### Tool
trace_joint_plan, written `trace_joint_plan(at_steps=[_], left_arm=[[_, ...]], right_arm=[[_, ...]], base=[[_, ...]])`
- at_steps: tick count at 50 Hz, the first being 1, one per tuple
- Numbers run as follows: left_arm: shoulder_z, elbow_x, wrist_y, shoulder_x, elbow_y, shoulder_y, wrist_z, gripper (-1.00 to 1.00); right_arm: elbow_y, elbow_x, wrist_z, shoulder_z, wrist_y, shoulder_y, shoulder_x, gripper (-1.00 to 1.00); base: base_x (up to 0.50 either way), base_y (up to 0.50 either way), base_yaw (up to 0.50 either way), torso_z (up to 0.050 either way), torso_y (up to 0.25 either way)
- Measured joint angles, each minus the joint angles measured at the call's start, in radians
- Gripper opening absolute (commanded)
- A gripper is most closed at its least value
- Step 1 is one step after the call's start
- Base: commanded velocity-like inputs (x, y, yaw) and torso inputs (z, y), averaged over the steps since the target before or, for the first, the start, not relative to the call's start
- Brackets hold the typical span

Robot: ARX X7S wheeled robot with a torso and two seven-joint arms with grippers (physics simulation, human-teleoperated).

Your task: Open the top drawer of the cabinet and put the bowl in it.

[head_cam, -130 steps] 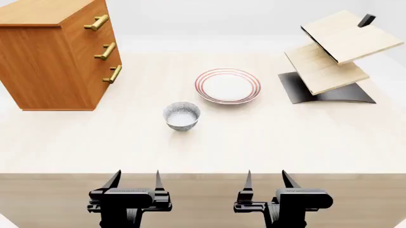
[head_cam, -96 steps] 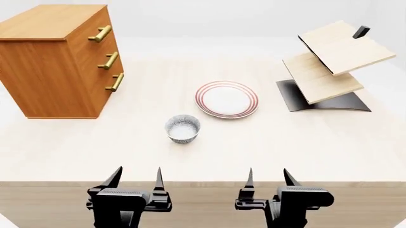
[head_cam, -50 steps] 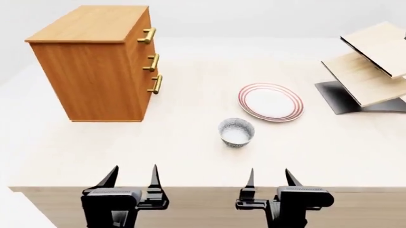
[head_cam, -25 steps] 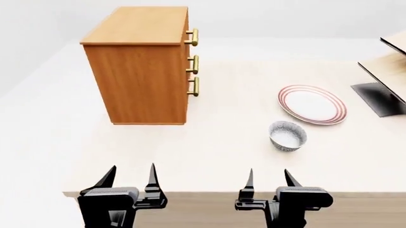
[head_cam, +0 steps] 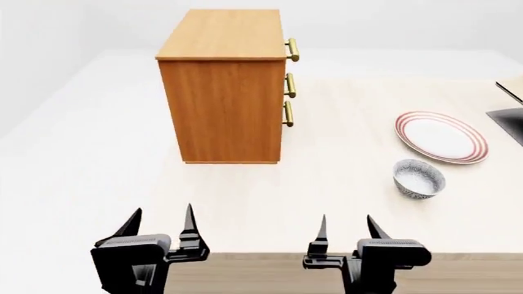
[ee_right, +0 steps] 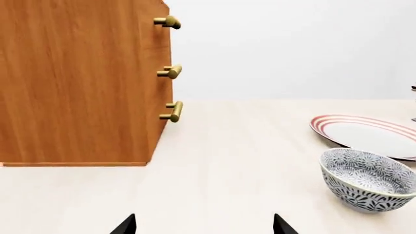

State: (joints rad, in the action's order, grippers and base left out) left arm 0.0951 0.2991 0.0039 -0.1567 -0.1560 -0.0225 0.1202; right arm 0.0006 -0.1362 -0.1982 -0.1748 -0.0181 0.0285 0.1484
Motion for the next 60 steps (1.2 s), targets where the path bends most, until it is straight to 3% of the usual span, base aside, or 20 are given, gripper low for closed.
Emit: trace_joint_plan(at_steps=[7, 15, 24, 32, 42, 60], left_arm=[[-0.075, 0.008, -0.033, -0.028, 0.063, 0.148, 0.068, 1.0], [-0.176, -0.05, -0.003, -0.094, 0.381, 0.464, 0.19, 1.0], [-0.216, -0.143, 0.16, -0.172, 0.942, 0.815, 0.284, 1.0], [-0.245, -0.174, 0.228, -0.214, 1.228, 0.988, 0.306, 1.0], [-0.27, -0.206, 0.237, -0.24, 1.377, 1.088, 0.317, 1.0], [-0.28, -0.272, 0.193, -0.269, 1.45, 1.164, 0.321, 1.0]], right_arm=[[-0.175, 0.006, 0.004, 0.006, 0.141, 0.076, 0.059, 1.0], [-0.248, 0.023, 0.072, 0.003, 0.417, 0.464, 0.166, 1.0], [0.179, 0.077, 0.143, -0.06, 0.516, 0.97, 0.197, 1.0], [0.637, 0.091, 0.173, -0.076, 0.506, 1.251, 0.174, 1.0], [0.934, 0.085, 0.189, -0.074, 0.463, 1.386, 0.155, 1.0], [1.058, 0.067, 0.177, -0.052, 0.398, 1.418, 0.152, 1.0]], base=[[0.0, 0.0, 0.0, 0.0, 0.0], [0.0, 0.0, 0.0, 0.0, 0.0], [0.0, 0.0, 0.0, 0.0, 0.0], [0.0, 0.0, 0.0, 0.0, 0.0], [0.0, 0.0, 0.0, 0.0, 0.0], [0.0, 0.0, 0.0, 0.0, 0.0]])
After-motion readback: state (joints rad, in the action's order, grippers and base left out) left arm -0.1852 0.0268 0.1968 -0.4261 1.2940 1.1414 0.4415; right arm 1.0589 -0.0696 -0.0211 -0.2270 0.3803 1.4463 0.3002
